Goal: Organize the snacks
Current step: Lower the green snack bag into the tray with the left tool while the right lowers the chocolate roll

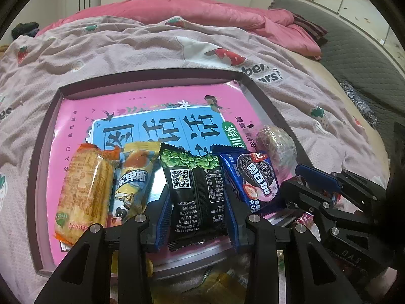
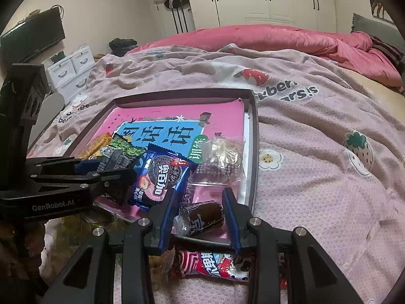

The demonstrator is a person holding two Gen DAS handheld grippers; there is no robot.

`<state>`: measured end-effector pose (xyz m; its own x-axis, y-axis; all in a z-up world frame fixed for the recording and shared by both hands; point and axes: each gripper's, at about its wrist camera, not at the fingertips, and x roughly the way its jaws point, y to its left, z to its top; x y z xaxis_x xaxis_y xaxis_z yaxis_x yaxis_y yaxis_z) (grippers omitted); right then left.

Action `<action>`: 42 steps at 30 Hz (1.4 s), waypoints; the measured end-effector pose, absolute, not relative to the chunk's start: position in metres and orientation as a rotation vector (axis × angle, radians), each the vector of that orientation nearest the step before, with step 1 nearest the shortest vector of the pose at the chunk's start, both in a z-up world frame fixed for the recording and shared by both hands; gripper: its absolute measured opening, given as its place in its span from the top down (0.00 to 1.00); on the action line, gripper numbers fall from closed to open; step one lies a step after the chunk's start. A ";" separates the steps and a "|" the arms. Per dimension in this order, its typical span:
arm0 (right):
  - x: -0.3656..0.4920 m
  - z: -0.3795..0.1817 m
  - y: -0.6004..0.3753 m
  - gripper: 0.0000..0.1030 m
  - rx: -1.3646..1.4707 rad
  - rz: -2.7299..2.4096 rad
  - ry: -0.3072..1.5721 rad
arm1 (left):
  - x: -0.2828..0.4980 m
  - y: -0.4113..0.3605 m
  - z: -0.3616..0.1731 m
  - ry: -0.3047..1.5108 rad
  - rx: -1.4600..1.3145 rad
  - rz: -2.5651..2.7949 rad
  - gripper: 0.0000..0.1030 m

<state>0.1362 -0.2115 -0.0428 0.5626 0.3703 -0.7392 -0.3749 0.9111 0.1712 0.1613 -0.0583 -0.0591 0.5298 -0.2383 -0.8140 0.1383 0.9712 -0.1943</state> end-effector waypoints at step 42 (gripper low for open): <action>0.134 -0.035 -0.218 0.58 0.010 0.425 0.846 | 0.162 -0.052 -0.054 0.988 -0.083 -0.161 0.51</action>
<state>0.1344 -0.2183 -0.0352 0.5841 0.3678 -0.7236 -0.3602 0.9163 0.1749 0.1622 -0.0522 -0.0543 0.5396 -0.1727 -0.8240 0.0973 0.9850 -0.1427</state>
